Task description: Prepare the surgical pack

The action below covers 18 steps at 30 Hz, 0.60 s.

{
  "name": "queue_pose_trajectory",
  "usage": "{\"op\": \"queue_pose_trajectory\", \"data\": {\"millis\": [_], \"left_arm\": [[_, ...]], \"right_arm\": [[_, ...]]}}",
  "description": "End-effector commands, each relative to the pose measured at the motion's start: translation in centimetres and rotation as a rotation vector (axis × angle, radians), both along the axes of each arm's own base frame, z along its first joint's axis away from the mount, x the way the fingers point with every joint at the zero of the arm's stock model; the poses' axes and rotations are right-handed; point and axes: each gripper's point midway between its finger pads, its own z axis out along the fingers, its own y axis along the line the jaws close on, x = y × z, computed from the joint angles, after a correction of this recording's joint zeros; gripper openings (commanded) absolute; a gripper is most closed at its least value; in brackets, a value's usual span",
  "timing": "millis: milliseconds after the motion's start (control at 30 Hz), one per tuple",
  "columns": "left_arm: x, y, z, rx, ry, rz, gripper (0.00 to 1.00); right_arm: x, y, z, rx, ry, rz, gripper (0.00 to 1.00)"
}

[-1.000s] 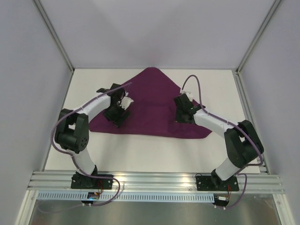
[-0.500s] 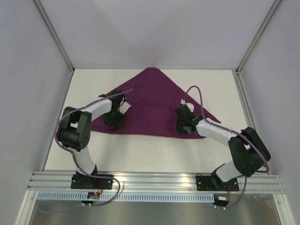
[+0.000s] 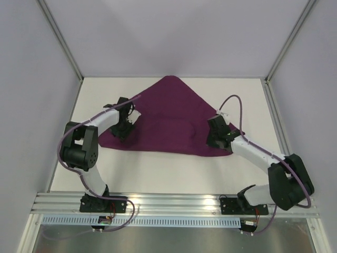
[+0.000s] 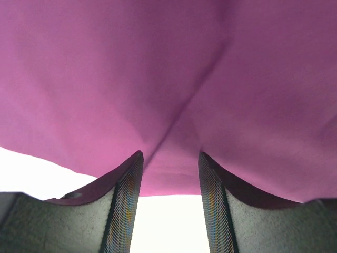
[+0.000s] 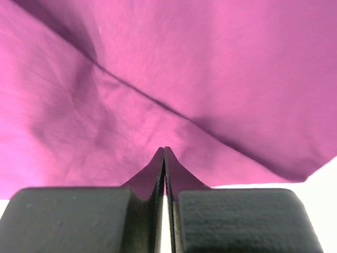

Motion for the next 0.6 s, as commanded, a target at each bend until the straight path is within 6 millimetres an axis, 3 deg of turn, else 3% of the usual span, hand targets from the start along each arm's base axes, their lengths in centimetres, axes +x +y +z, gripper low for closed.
{"op": "queue_pose_trajectory", "data": {"millis": [0, 133, 233, 333, 500, 567], "left_arm": [[1.0, 1.0, 4.2, -0.095, -0.106, 0.066, 0.56], [-1.1, 3.7, 4.2, -0.116, -0.095, 0.122, 0.56], [-1.4, 5.1, 2.6, -0.094, -0.078, 0.134, 0.56], [-1.1, 6.8, 0.4, -0.032, -0.046, 0.173, 0.55], [-1.3, 7.0, -2.8, -0.021, 0.017, 0.193, 0.55], [-1.1, 7.1, -2.7, -0.025, 0.024, 0.206, 0.54]], "right_arm": [[0.9, -2.1, 3.9, -0.027, -0.102, -0.063, 0.0], [-0.5, -3.2, 4.1, -0.018, -0.104, -0.096, 0.0], [-1.5, -3.0, 2.5, 0.013, -0.072, -0.103, 0.01], [-2.7, -3.3, -0.6, 0.0, 0.011, -0.12, 0.0], [-3.6, -4.6, -4.1, 0.026, 0.096, -0.174, 0.0], [-3.4, -4.8, -4.2, 0.033, 0.099, -0.179, 0.0]]}}
